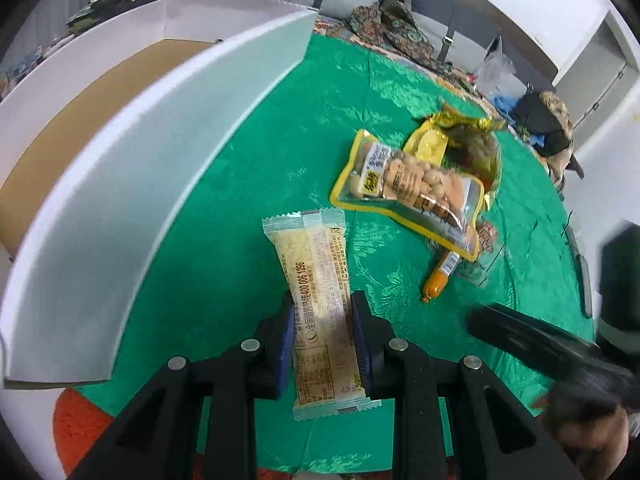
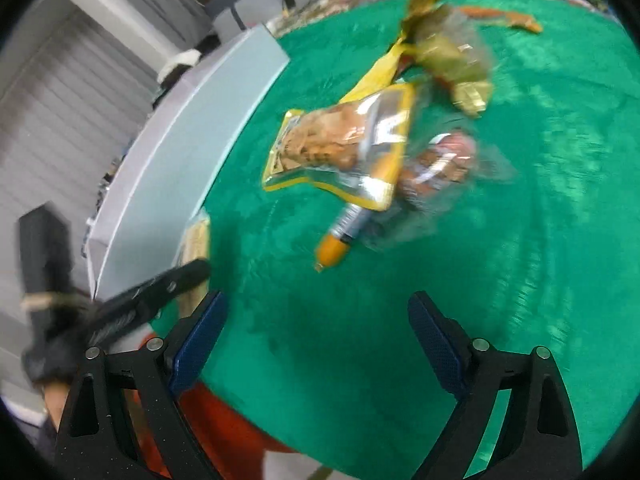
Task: Organize snacks
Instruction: 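Grasp the orange sausage stick with the right tool while the left tool holds the wafer bar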
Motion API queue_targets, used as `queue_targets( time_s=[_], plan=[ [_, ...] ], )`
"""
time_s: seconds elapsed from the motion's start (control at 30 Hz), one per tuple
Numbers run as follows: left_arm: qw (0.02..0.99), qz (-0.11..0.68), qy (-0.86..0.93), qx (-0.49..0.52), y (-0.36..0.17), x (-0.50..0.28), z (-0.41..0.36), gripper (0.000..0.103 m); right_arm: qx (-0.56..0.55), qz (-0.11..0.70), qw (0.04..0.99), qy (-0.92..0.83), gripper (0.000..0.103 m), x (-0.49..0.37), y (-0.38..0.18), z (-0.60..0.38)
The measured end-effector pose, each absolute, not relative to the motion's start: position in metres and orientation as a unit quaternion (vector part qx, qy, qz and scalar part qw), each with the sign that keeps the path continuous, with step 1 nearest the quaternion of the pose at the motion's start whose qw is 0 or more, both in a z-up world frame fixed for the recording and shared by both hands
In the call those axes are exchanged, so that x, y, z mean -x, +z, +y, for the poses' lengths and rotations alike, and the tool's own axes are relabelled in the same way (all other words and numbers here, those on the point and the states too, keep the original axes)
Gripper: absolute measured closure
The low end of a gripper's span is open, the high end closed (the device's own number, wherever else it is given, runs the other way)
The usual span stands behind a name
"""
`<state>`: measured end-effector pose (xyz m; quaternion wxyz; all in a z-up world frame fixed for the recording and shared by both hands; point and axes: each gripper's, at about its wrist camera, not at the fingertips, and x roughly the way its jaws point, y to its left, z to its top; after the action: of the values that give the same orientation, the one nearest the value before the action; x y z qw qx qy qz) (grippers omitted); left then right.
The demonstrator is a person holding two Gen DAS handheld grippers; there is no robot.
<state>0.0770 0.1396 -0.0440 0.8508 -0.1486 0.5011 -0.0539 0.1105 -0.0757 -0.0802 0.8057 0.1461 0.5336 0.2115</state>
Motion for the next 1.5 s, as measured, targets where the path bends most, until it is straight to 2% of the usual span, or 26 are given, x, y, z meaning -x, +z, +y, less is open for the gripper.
queue_targets(
  time_s=[0.17, 0.23, 0.37, 0.43, 0.47, 0.67, 0.77, 0.83, 0.9, 0.97, 1.03, 1.07, 1.2, 1.33, 1.43, 1.5],
  plan=[
    [0.853, 0.493, -0.050, 0.164, -0.038, -0.069, 0.152, 0.077, -0.131, 0.578, 0.791, 0.152, 0.012, -0.151, -0.103, -0.054],
    [0.853, 0.491, -0.051, 0.166, -0.039, -0.067, 0.154, 0.077, -0.116, 0.578, 0.797, 0.130, 0.033, -0.160, -0.103, -0.049],
    [0.852, 0.494, -0.055, 0.163, -0.044, -0.068, 0.153, 0.077, -0.097, 0.579, 0.803, 0.102, 0.059, -0.175, -0.104, -0.045],
    [0.852, 0.495, -0.059, 0.162, -0.046, -0.067, 0.152, 0.077, -0.073, 0.579, 0.806, 0.101, 0.082, -0.175, -0.101, -0.044],
    [0.852, 0.494, -0.060, 0.161, -0.046, -0.066, 0.152, 0.077, -0.075, 0.582, 0.803, 0.104, 0.084, -0.174, -0.101, -0.048],
    [0.855, 0.491, -0.065, 0.157, -0.047, -0.064, 0.151, 0.077, -0.068, 0.616, 0.772, 0.143, 0.086, -0.146, -0.097, -0.083],
    [0.849, 0.496, -0.074, 0.165, -0.050, -0.069, 0.145, 0.077, -0.050, 0.622, 0.768, 0.142, 0.084, -0.141, -0.097, -0.093],
    [0.846, 0.499, -0.082, 0.169, -0.049, -0.072, 0.141, 0.077, -0.017, 0.617, 0.774, 0.140, 0.070, -0.140, -0.096, -0.085],
    [0.844, 0.500, -0.090, 0.173, -0.046, -0.072, 0.139, 0.077, 0.009, 0.609, 0.781, 0.140, 0.067, -0.141, -0.096, -0.072],
    [0.846, 0.495, -0.097, 0.174, -0.038, -0.069, 0.141, 0.077, 0.030, 0.599, 0.788, 0.138, 0.073, -0.141, -0.095, -0.064],
    [0.848, 0.489, -0.101, 0.177, -0.031, -0.064, 0.147, 0.077, -0.012, 0.598, 0.789, 0.140, 0.085, -0.140, -0.092, -0.075],
    [0.848, 0.487, -0.101, 0.181, -0.027, -0.062, 0.152, 0.077, -0.039, 0.597, 0.788, 0.144, 0.086, -0.138, -0.089, -0.084],
    [0.848, 0.481, -0.105, 0.197, -0.019, -0.058, 0.163, 0.077, -0.188, 0.588, 0.765, 0.182, 0.086, -0.124, -0.080, -0.127],
    [0.841, 0.478, -0.119, 0.224, -0.013, -0.059, 0.168, 0.077, -0.232, 0.585, 0.756, 0.183, 0.086, -0.111, -0.079, -0.154],
    [0.844, 0.475, -0.118, 0.219, -0.009, -0.059, 0.167, 0.077, -0.323, 0.585, 0.719, 0.191, 0.085, -0.114, -0.095, -0.170],
    [0.844, 0.475, -0.118, 0.219, -0.008, -0.059, 0.169, 0.077, -0.271, 0.598, 0.737, 0.163, 0.083, -0.112, -0.096, -0.168]
  ],
)
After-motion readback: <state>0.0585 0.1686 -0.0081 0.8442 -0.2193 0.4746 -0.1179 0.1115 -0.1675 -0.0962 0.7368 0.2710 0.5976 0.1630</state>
